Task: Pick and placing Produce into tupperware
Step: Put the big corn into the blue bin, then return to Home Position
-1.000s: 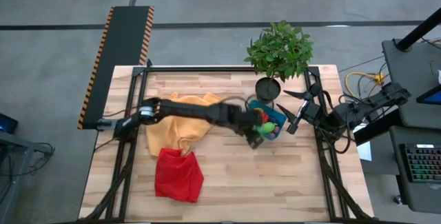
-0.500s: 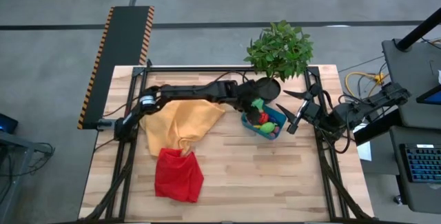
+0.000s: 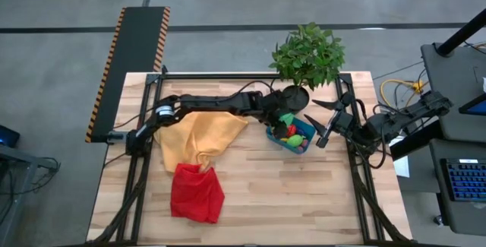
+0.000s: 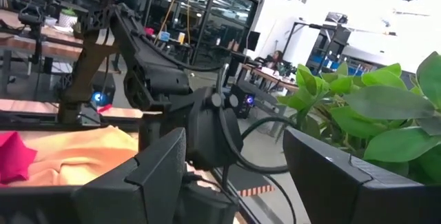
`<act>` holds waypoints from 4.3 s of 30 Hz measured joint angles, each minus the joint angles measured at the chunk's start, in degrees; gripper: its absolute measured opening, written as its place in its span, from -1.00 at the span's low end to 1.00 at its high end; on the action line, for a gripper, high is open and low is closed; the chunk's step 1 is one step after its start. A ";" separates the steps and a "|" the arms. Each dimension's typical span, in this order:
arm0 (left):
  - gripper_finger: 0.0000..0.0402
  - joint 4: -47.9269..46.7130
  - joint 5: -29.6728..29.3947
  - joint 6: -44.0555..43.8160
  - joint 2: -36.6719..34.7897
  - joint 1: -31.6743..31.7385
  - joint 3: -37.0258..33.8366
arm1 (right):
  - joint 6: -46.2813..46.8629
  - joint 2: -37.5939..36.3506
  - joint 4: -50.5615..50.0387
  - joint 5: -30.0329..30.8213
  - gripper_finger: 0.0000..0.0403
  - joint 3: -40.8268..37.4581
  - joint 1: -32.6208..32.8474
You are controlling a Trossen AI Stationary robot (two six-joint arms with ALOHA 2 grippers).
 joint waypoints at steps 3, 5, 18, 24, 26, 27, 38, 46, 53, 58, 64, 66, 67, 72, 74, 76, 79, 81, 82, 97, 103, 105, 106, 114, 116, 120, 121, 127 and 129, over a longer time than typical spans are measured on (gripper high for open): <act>0.05 0.23 0.01 0.39 0.12 0.00 -0.15 | 0.85 0.00 -0.20 0.00 0.18 0.00 0.00; 0.08 1.25 0.24 2.56 0.56 -0.15 -0.05 | 0.92 0.00 -0.42 0.00 0.18 0.00 0.00; 0.46 4.62 2.26 4.47 0.89 -0.66 0.07 | 0.55 0.00 -1.28 -0.02 0.18 -0.30 -0.02; 0.38 9.30 2.99 12.91 0.02 -2.43 0.07 | 0.55 0.00 -1.28 0.00 0.18 -0.68 0.00; 0.32 8.25 3.09 18.59 -1.67 -2.87 0.22 | 0.55 -0.02 -1.31 -0.02 0.18 -0.33 0.00; 0.29 7.28 3.15 20.64 -2.94 -2.97 0.22 | 0.49 -0.02 -1.30 -0.04 0.18 0.24 0.00; -0.14 6.52 -2.88 29.87 -21.92 -5.20 -2.67 | 3.08 -0.22 -2.77 -11.98 0.18 4.57 0.08; -0.61 15.59 -11.62 32.90 -41.63 -10.50 -16.77 | 7.70 -0.72 -12.04 -43.35 0.08 6.03 0.15; -0.98 31.10 -11.74 34.37 -56.34 -14.99 -35.61 | 10.19 -0.32 -13.27 -48.02 -0.33 5.81 0.15; -0.97 38.36 -17.41 34.06 -63.20 -16.71 -47.38 | 6.68 2.57 -11.18 -48.10 -0.87 5.77 -0.35; -0.99 44.09 -21.48 34.04 -66.90 -17.14 -57.48 | 0.82 6.27 -6.76 -46.71 -0.95 5.75 -5.92; -0.99 46.69 -21.90 34.04 -67.77 -17.14 -59.98 | 0.52 6.01 -6.71 -46.69 -0.96 5.70 -9.45; -0.99 47.35 -22.04 34.04 -68.25 -17.14 -61.05 | 0.47 5.57 -6.66 -46.71 -0.96 5.64 -11.34; -0.99 48.09 -23.57 34.04 -70.21 -17.16 -64.02 | 1.63 3.20 -7.09 -50.56 -0.96 4.34 -22.25; -0.99 48.08 -25.27 34.02 -70.85 -17.16 -64.64 | 4.63 2.46 -8.35 -56.45 -0.96 3.45 -26.88; -0.99 47.99 -25.62 34.04 -71.18 -17.14 -65.15 | 6.99 1.00 -10.37 -60.78 -0.96 2.24 -30.61; -0.99 47.74 -25.72 34.03 -71.99 -17.14 -66.37 | 9.06 -2.50 -10.58 -61.94 -0.96 -0.53 -33.59; -0.99 47.94 -26.69 34.00 -72.67 -17.20 -67.34 | 10.92 -5.80 -9.60 -61.94 -0.96 -2.84 -33.92; -0.99 47.82 -27.20 33.98 -73.13 -17.19 -67.86 | 12.07 -7.69 -9.53 -61.97 -0.96 -4.01 -33.71; -0.99 47.72 -28.06 31.23 -74.99 -17.14 -70.47 | 18.37 -28.45 -9.89 -55.49 -0.96 -20.72 -24.93; -0.99 47.74 -28.88 30.65 -74.91 -17.12 -71.64 | 21.23 -33.44 -9.85 -55.49 -0.96 -25.97 -24.61; -0.99 47.83 -29.00 30.47 -74.88 -17.11 -71.67 | 21.59 -34.32 -9.70 -55.49 -0.96 -27.56 -24.61; -0.99 47.87 -29.02 30.45 -74.82 -17.11 -71.67 | 21.57 -34.74 -9.77 -55.49 -0.96 -28.41 -24.59; -0.99 47.65 -28.93 29.53 -74.60 -17.11 -72.63 | 21.11 -35.50 -8.51 -55.63 -0.96 -33.40 -24.61; -0.99 47.83 -28.92 29.40 -74.25 -17.11 -72.82 | 21.12 -35.59 -8.38 -56.02 -0.96 -33.40 -24.61; -0.99 48.48 -26.57 29.06 -72.72 -17.10 -73.29 | 21.07 -35.69 -8.13 -56.48 -0.96 -33.35 -24.61; -0.99 49.59 -25.19 28.28 -71.85 -17.09 -73.45 | 21.07 -35.67 -8.14 -56.53 -0.96 -33.35 -24.61; -0.99 56.26 -20.93 28.17 -65.69 -17.23 -76.10 | 21.54 -35.65 -8.13 -56.56 -0.96 -33.35 -24.61; -0.99 56.70 -20.95 28.15 -66.15 -17.22 -77.89 | 22.34 -35.65 -8.14 -56.59 -0.96 -33.33 -24.61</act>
